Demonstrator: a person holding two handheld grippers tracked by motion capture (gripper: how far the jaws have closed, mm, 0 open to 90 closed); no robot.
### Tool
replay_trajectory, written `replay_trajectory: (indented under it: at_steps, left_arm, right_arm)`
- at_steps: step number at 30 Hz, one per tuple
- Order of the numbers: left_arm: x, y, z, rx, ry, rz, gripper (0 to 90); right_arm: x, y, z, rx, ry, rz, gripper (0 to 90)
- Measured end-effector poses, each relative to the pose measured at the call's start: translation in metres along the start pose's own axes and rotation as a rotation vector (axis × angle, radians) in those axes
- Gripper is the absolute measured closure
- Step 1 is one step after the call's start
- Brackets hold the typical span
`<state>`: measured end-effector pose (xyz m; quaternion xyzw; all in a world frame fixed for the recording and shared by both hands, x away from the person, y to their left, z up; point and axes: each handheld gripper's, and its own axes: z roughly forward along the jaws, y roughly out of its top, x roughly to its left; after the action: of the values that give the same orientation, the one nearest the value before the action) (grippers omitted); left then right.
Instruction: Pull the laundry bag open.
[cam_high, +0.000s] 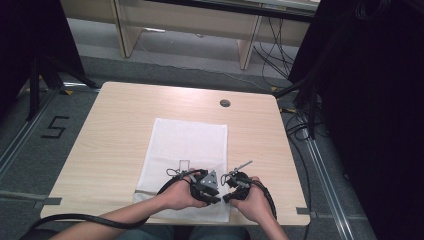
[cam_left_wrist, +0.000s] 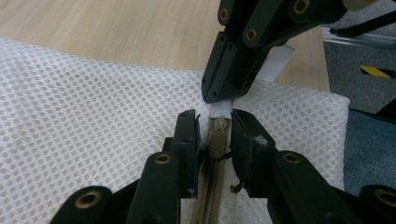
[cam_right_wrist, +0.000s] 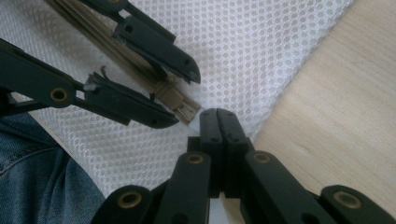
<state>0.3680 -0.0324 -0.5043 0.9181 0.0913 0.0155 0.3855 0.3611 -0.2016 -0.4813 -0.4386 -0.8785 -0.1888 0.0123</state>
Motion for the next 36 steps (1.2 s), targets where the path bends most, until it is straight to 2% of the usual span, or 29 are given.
replay_trajectory:
  at_steps: [4,8,9,11,17,21,22,24,26,27,29,31,32,34,36]
  left_arm:
    - [-0.0026,-0.0019,0.0033,-0.019,0.009,-0.026,77.1]
    - [-0.0025,-0.001,0.0009,-0.009,0.004,-0.014,80.0]
    - [-0.0032,-0.0007,0.0009,-0.007,0.007,-0.012,80.5]
    - [-0.0044,0.0007,0.0007,0.005,0.015,0.005,80.8]
    - [-0.0039,0.0019,-0.0005,0.005,0.003,-0.014,81.5]
    - [-0.0039,0.0023,-0.0009,0.005,0.007,-0.004,81.7]
    - [-0.0046,0.0021,-0.0011,0.004,0.007,-0.016,81.7]
    - [-0.0041,0.0018,-0.002,0.008,0.006,-0.009,81.7]
    - [-0.0049,0.0012,-0.0019,-0.005,0.007,-0.017,81.7]
    - [-0.0043,0.0014,-0.0028,-0.003,0.011,-0.003,81.7]
    - [-0.0047,0.0012,-0.003,-0.005,0.013,-0.005,81.7]
    - [-0.0057,0.001,-0.0029,-0.01,0.013,-0.02,81.7]
    - [-0.0059,0.0013,-0.0034,-0.007,0.014,-0.018,81.7]
    - [-0.0062,0.002,-0.0043,-0.003,0.012,-0.007,81.7]
    - [-0.0069,0.0024,-0.0054,0.001,0.019,0.004,81.7]
  right_arm:
    - [-0.0006,-0.0002,-0.0006,0.002,0.002,-0.007,90.0]
    - [-0.0011,-0.0003,-0.0007,0.003,0.006,-0.009,90.0]
    - [-0.0001,-0.0006,-0.0011,0.006,0.003,0.006,90.0]
    - [-0.001,-0.0003,-0.0007,0.003,0.005,-0.008,90.0]
    - [-0.0006,-0.0001,-0.0005,0.002,0.003,-0.006,90.0]
    - [0.0004,0.0002,-0.0006,0.008,-0.004,-0.001,90.0]
    - [0.0005,-0.0001,0.0,0.0,-0.003,0.001,90.0]
    - [0.0002,0.0001,-0.0006,0.006,-0.002,0.001,90.0]
    - [-0.0005,0.0001,-0.0002,0.002,0.002,-0.001,90.0]
    - [-0.0005,0.0001,-0.0002,0.002,0.002,-0.001,90.0]
    - [0.0008,0.0002,0.0001,0.001,-0.003,0.008,90.0]
    - [0.001,0.0006,-0.0006,0.012,-0.004,0.0,90.0]
    - [0.0025,0.0007,-0.0009,0.016,-0.013,0.015,90.0]
    - [0.0015,0.0011,-0.0001,0.009,-0.007,-0.004,90.0]
    - [0.002,0.0011,-0.0003,0.014,-0.009,0.005,90.0]
